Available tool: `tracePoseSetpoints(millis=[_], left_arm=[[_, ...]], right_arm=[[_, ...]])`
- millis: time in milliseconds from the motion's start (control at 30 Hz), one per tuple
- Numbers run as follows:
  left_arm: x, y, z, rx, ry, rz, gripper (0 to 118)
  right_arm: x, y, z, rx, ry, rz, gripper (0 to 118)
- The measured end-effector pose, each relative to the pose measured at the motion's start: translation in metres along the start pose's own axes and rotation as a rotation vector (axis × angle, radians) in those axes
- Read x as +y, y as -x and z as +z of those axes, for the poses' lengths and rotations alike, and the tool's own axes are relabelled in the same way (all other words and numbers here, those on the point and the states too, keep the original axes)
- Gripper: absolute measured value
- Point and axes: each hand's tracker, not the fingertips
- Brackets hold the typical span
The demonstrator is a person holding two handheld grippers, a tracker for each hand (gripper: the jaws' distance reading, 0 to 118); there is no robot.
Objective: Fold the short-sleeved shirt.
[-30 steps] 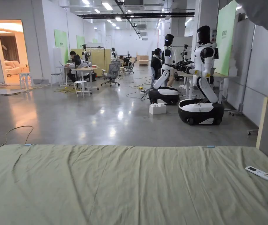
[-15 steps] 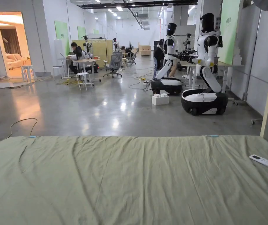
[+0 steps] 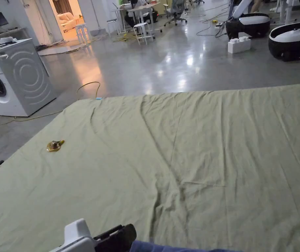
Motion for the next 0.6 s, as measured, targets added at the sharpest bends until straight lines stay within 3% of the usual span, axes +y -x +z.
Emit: tracePoseSetpoints(millis=[167,233,367,400,433,467,600], left_arm=[[-0.025,0.051,-0.058,-0.075,0.158,0.148,98],[-0.034,0.059,-0.072,-0.022,0.162,0.131,90],[-0.044,0.053,-0.073,-0.071,0.144,0.173,79],[-0.043,0.053,-0.073,-0.077,0.153,0.201,66],[-0.044,0.054,-0.075,-0.089,0.16,0.226,15],[-0.047,0.054,-0.077,-0.09,0.177,0.243,9],[-0.044,0.05,-0.069,-0.057,0.207,0.184,8]], right_arm=[[-0.007,-0.002,-0.004,-0.017,0.044,0.008,1],[-0.009,-0.002,-0.003,-0.014,0.052,0.006,1],[-0.012,-0.004,-0.004,-0.023,0.064,-0.004,1],[-0.013,-0.005,-0.005,-0.023,0.067,-0.011,1],[-0.013,-0.005,-0.005,-0.022,0.07,-0.02,1],[-0.014,-0.007,-0.006,-0.018,0.075,-0.03,1],[-0.016,-0.01,-0.005,-0.015,0.088,-0.039,1]])
